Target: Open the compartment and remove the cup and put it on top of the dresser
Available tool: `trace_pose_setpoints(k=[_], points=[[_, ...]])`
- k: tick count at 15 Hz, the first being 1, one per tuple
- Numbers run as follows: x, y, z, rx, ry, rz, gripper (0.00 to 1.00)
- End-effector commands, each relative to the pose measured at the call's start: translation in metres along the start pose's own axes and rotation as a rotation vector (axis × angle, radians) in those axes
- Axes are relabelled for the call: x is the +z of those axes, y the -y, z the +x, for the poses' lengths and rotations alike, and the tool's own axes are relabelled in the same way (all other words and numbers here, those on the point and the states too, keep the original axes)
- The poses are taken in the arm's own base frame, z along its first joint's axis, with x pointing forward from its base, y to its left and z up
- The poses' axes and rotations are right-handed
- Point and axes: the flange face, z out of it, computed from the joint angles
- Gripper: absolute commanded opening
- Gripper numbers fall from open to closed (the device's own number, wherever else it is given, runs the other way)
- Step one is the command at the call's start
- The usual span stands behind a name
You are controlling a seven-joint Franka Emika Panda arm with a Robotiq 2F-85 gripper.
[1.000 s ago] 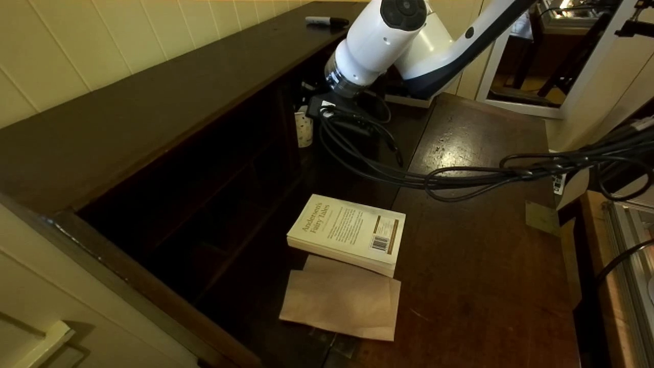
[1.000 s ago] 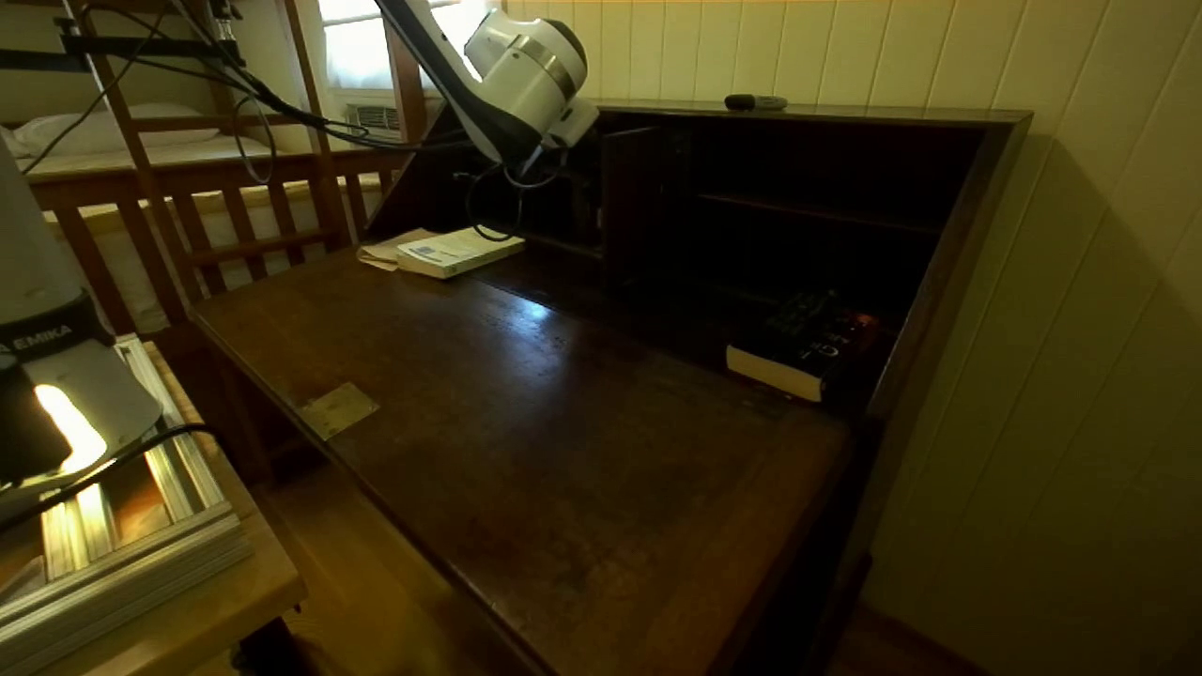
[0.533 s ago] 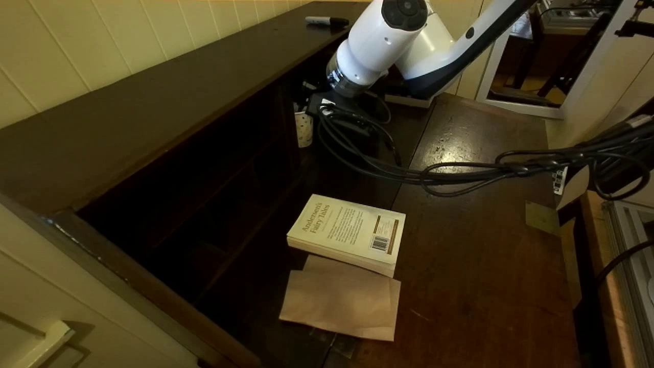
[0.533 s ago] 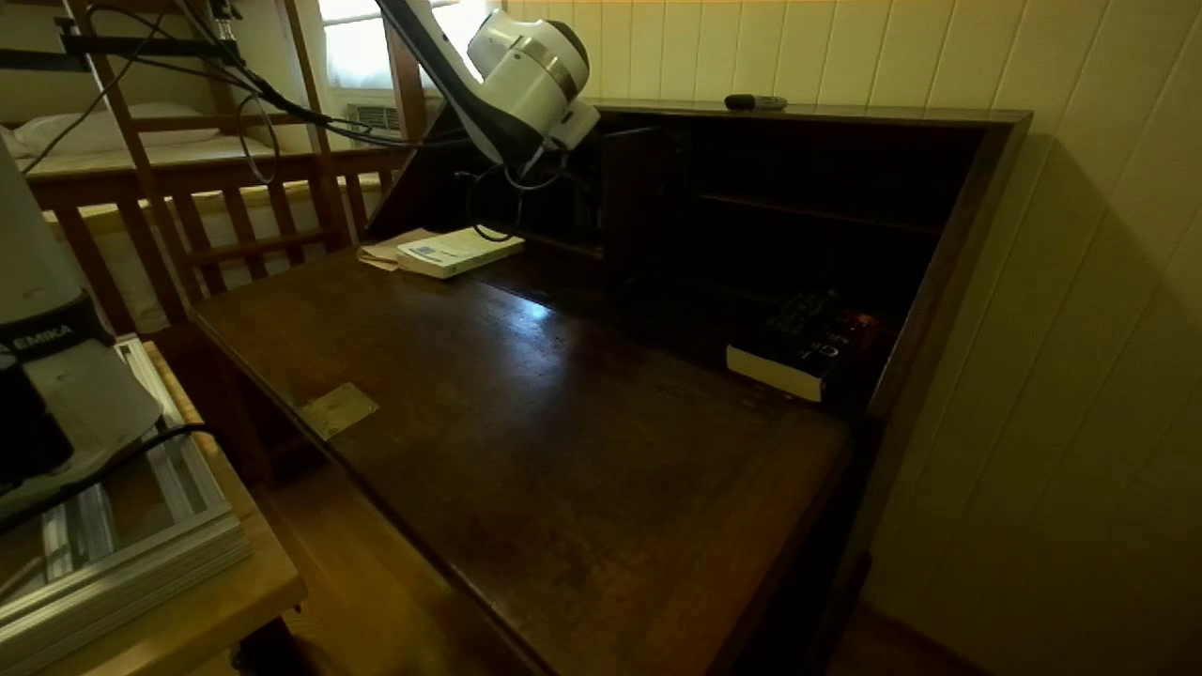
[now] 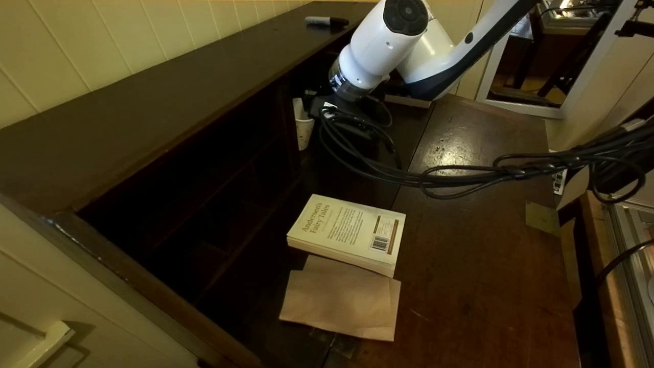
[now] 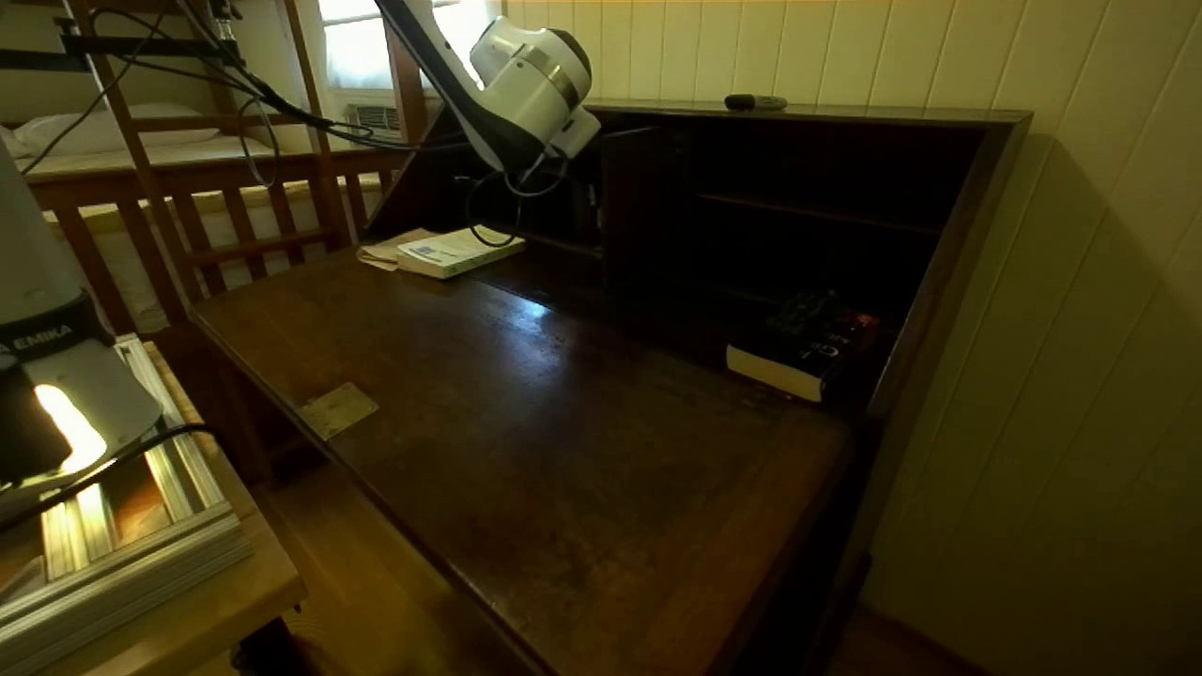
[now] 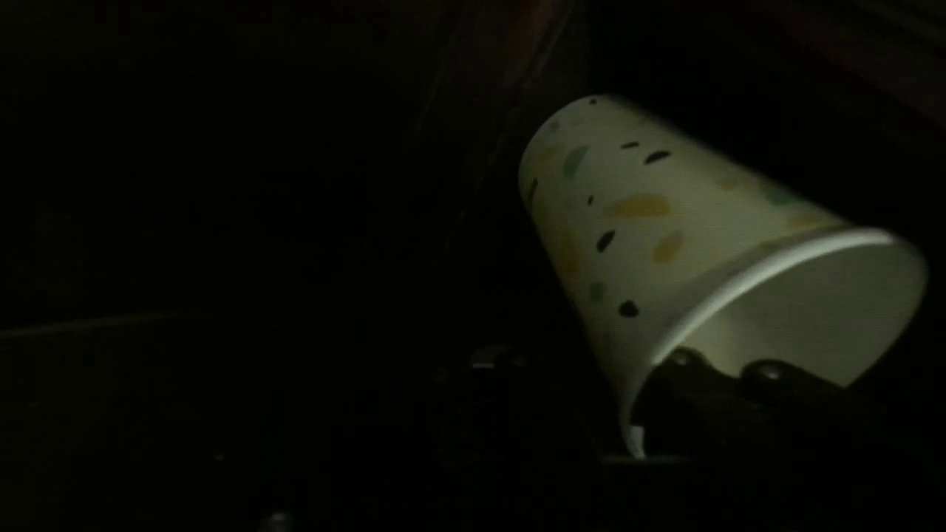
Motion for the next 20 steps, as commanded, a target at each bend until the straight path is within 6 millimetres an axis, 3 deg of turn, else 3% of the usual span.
trace_pose_setpoints(k=[1,10,20], points=[[0.003,-0.001,0.000,0.038,0.033,0.016,0.01],[-0.019,-0.017,-0.031,0.089,0.138,-0.001,0.00],[-0.064,-0.060,-0.057,0.044,0.201,-0.100,0.00]])
